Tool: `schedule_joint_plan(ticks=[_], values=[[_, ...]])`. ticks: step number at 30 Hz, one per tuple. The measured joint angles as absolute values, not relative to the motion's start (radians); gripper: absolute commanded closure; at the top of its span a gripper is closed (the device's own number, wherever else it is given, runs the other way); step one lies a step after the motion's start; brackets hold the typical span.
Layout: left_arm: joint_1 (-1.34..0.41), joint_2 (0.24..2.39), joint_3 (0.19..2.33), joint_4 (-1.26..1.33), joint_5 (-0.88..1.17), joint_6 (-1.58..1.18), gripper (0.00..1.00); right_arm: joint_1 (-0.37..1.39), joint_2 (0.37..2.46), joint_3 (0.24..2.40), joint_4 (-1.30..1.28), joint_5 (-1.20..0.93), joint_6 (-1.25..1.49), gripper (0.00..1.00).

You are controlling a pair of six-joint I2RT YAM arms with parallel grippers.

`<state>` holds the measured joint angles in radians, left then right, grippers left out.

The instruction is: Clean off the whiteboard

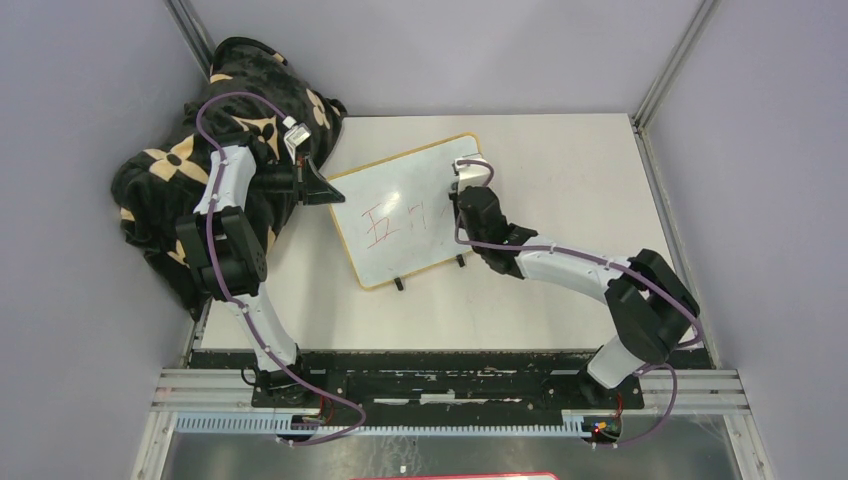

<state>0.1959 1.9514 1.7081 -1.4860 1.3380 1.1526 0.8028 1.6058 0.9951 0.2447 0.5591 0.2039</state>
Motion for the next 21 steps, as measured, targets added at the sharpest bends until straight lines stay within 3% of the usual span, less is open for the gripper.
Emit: schedule_joint_plan(ticks=[10,21], values=[[0.195,1.951,1.708,-1.488,1.338,1.153,0.97,0.757,1.587,0.968,0.249,0.547,0.213,0.99],[0.202,1.951,1.708,-1.488,1.334,1.153,0.97,0.965,1.741,1.171,0.212,0.549,0.200,0.99]])
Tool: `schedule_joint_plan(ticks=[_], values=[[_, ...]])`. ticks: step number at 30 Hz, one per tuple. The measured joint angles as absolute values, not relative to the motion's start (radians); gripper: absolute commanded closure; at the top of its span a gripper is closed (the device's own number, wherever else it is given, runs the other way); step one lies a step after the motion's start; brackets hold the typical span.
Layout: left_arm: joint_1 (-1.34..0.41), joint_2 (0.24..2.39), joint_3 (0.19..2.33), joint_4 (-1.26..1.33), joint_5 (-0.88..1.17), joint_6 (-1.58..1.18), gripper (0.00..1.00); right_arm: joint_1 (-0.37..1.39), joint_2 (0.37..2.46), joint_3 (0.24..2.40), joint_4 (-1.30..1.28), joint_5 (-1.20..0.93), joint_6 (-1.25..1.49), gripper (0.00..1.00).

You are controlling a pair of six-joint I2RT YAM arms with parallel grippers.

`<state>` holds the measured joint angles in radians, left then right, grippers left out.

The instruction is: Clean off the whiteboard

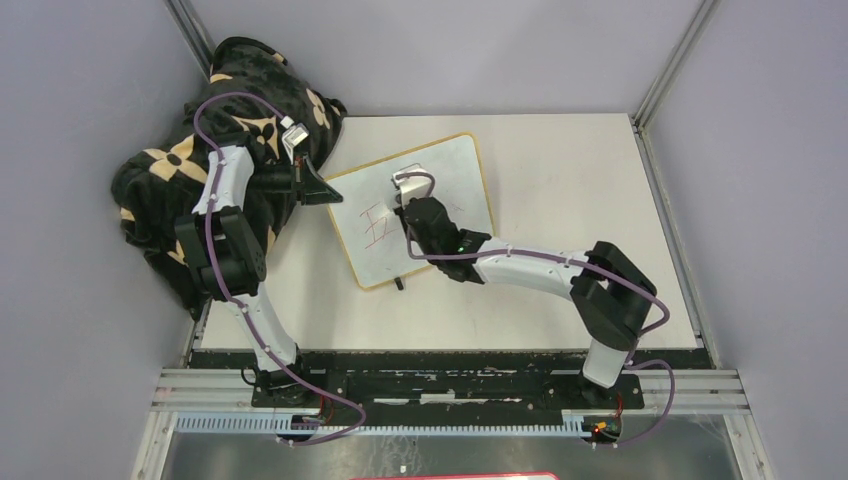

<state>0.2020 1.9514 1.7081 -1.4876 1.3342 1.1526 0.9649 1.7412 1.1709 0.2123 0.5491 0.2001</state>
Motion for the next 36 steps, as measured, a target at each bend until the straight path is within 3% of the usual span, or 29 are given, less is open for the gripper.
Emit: schedule_joint_plan(ticks=[10,25,30,36], values=[[0.211,1.951,1.708,-1.486,1.326,1.152,0.97,1.014,1.816,1.285,0.178,0.528,0.185,0.99],[0.197,1.951,1.708,-1.487,1.337,1.153,0.97,0.841,1.659,1.101,0.176,0.567,0.184,0.99],[0.197,1.951,1.705,-1.487,1.337,1.152,0.97,0.886,1.697,1.168,0.141,0.578,0.185,0.99],[0.200,1.951,1.701,-1.486,1.338,1.153,0.97,1.064,1.869,1.402,0.125,0.510,0.185,0.99]])
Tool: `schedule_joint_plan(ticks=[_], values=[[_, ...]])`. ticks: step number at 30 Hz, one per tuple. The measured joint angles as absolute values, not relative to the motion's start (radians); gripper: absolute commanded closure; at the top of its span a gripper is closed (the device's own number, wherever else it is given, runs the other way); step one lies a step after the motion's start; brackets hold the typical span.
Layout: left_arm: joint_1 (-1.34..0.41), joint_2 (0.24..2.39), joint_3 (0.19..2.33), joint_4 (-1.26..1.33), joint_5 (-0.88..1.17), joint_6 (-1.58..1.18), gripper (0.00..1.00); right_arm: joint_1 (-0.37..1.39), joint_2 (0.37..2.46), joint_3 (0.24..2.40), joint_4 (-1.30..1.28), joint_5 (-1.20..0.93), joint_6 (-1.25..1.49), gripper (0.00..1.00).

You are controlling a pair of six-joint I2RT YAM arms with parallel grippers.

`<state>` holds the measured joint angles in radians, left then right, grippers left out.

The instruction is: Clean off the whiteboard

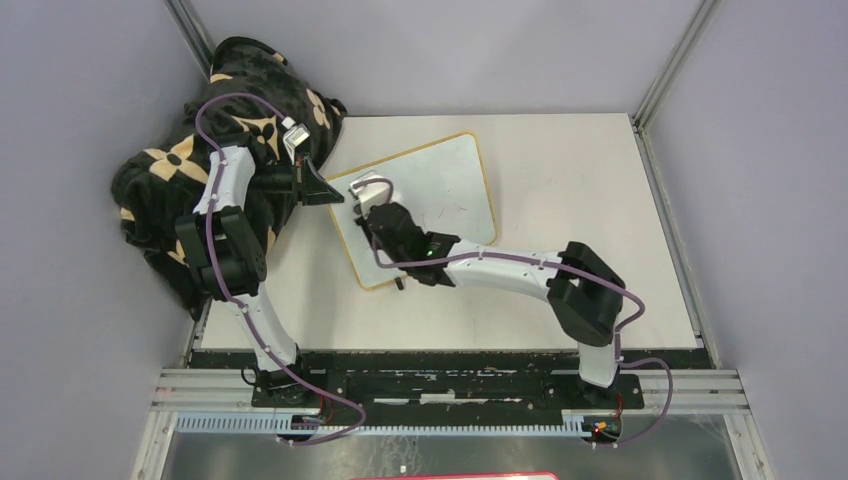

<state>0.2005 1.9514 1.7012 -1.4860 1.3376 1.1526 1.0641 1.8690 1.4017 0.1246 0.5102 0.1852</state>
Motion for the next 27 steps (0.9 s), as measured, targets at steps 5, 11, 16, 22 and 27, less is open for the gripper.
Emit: schedule_joint_plan(ticks=[5,11,16,22,27], values=[[0.200,1.951,1.701,-1.486,1.338,1.153,0.97,1.148,1.965,1.510,0.107,0.456,0.177,0.99],[0.200,1.951,1.701,-1.486,1.338,1.153,0.97,1.137,1.979,1.520,0.081,0.495,0.159,0.99],[0.200,1.951,1.700,-1.472,1.338,1.152,0.97,1.073,1.907,1.435,0.094,0.500,0.162,0.99],[0.199,1.951,1.700,-1.473,1.339,1.152,0.97,0.940,1.778,1.324,0.106,0.520,0.168,0.99],[0.199,1.951,1.700,-1.477,1.340,1.152,0.97,0.881,1.728,1.276,0.116,0.519,0.179,0.99]])
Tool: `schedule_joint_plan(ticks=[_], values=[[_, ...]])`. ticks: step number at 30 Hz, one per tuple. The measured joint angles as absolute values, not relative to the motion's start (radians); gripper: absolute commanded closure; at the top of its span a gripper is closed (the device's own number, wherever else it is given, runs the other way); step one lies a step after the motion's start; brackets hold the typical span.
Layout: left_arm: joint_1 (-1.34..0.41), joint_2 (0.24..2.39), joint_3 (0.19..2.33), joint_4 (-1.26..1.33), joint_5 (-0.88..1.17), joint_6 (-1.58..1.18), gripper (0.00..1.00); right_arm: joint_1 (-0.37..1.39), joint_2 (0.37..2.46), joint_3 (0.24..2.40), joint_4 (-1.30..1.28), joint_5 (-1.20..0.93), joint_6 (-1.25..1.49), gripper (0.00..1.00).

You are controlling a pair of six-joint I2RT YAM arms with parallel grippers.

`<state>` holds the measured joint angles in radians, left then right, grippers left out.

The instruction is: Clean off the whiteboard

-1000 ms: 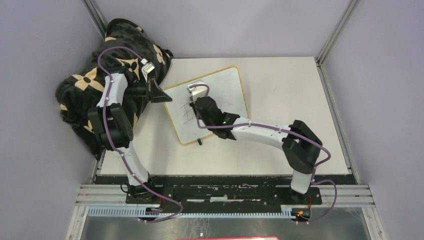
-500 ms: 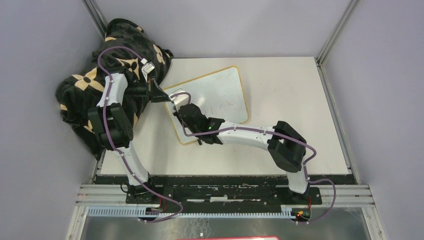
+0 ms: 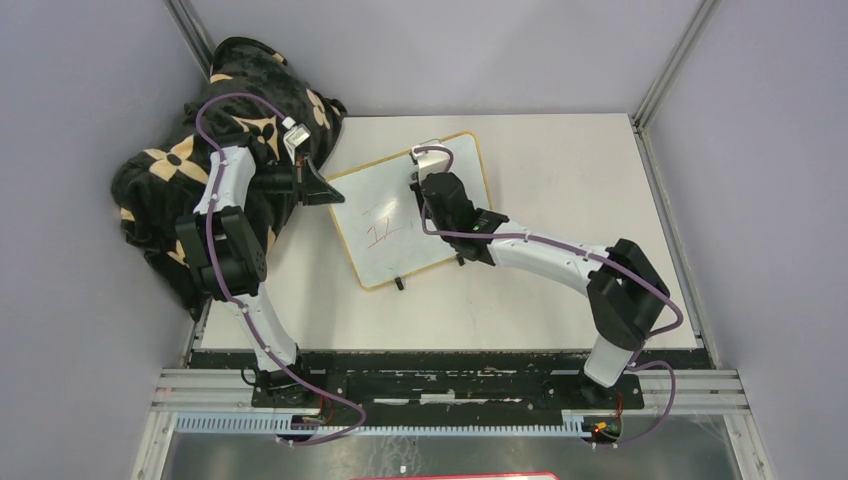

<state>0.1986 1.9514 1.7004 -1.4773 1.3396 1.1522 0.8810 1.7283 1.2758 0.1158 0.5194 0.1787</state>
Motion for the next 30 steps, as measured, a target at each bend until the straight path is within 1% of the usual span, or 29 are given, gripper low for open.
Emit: schedule_joint_plan(ticks=[5,10,16,18,24,30], values=[[0.199,1.951,1.700,-1.480,1.338,1.152,0.97,0.916,1.755,1.301,0.113,0.532,0.183,0.99],[0.206,1.951,1.695,-1.480,1.337,1.152,0.97,1.009,1.848,1.416,0.092,0.547,0.178,0.99],[0.205,1.951,1.695,-1.481,1.338,1.152,0.97,1.120,1.974,1.543,0.069,0.487,0.174,0.99],[0.205,1.951,1.695,-1.481,1.338,1.152,0.97,1.133,1.993,1.562,0.056,0.480,0.167,0.99],[0.205,1.951,1.695,-1.472,1.338,1.152,0.97,1.121,1.987,1.554,0.049,0.482,0.160,0.99],[0.204,1.951,1.695,-1.467,1.339,1.152,0.97,1.007,1.854,1.412,0.054,0.471,0.178,0.99]])
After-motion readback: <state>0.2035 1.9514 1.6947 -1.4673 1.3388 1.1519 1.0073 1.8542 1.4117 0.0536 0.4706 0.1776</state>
